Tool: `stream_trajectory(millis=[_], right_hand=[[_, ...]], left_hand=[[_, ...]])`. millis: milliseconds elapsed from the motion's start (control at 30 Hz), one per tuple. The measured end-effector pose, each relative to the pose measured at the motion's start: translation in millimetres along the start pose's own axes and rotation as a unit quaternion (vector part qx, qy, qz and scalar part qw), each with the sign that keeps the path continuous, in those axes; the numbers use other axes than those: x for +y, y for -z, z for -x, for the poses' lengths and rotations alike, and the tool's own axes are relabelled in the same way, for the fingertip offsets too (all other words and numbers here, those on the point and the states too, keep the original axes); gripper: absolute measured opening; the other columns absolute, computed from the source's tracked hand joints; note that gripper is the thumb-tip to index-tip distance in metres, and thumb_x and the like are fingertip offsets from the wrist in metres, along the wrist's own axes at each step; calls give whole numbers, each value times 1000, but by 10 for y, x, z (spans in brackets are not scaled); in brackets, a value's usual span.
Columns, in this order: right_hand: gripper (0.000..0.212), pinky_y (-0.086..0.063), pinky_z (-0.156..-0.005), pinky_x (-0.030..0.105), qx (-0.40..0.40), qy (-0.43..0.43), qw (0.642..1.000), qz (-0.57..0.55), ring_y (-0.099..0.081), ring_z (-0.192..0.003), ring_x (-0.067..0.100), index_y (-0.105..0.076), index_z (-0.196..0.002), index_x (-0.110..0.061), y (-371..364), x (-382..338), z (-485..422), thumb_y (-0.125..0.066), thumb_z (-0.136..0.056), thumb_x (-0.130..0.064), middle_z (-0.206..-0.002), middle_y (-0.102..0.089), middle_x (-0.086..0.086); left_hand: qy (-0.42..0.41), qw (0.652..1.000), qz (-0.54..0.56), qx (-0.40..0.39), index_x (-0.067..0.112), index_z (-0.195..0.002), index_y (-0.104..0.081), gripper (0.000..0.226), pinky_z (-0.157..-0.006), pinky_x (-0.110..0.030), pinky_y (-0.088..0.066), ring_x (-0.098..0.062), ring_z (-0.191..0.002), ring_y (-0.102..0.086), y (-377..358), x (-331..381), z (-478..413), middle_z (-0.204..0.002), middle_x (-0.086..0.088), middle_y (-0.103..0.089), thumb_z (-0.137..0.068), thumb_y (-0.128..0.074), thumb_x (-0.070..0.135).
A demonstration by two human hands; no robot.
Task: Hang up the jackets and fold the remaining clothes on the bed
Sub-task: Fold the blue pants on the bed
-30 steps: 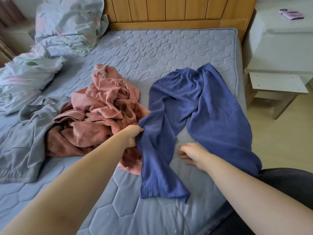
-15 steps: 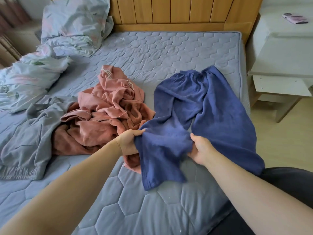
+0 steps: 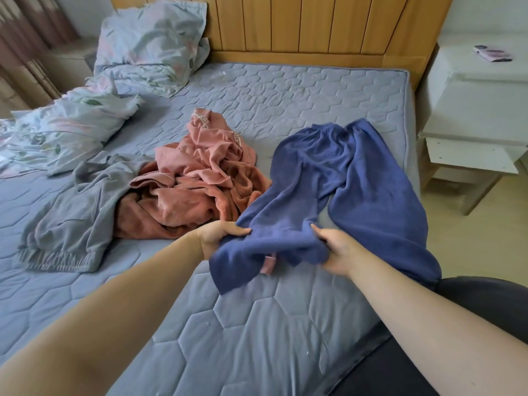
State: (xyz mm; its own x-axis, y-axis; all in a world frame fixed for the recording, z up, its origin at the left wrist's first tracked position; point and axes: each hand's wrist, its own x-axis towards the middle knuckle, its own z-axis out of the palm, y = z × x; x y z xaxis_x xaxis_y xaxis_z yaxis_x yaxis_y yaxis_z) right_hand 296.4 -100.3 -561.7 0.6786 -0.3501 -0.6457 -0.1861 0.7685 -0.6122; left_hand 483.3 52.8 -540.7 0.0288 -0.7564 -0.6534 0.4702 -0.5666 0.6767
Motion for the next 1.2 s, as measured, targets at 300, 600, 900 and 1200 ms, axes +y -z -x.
stream_trajectory(millis=[300, 600, 900, 1200], right_hand=[[20, -45, -46, 22, 51, -179, 822, 539, -53, -48, 9, -50, -79, -10, 208, 371, 0, -44, -99, -11, -72, -55, 3], [24, -48, -84, 34, 198, -1, 767, 611, -64, -96, 30, -63, -104, 1, 592, 40, -131, -43, -94, -10, -110, -65, 19], [52, -37, -101, 38, 377, 111, 666, 634, -45, -124, 33, -49, -132, -12, 1629, -302, -10, -59, -81, -16, -135, -50, 11], [37, -34, -42, 23, 329, 68, 854, 398, -46, -31, 15, -61, -61, -9, 2288, -324, 17, -48, -94, -19, -32, -45, 1]], left_hand=[[332, 786, -512, 97, 0, -121, -57, 31, -49, -16, -45, -11, -57, -62, -88, -99, -56, -87, -11, -72, -100, -46, 20], [45, 682, -701, 205, 8, -63, -60, 30, -55, -24, -48, -20, -52, -63, -857, 278, -820, -52, -3, -63, -86, -39, 9], [-13, 856, -493, 153, 3, -75, -61, 22, -55, -31, -57, -28, -54, -62, -1543, -12, -1910, -61, -11, -67, -83, -40, 4], [113, 985, 96, 92, 12, -101, -55, 14, -60, -32, -54, -20, -75, -59, -2103, -247, -2344, -89, -9, -60, -90, -63, 14]])
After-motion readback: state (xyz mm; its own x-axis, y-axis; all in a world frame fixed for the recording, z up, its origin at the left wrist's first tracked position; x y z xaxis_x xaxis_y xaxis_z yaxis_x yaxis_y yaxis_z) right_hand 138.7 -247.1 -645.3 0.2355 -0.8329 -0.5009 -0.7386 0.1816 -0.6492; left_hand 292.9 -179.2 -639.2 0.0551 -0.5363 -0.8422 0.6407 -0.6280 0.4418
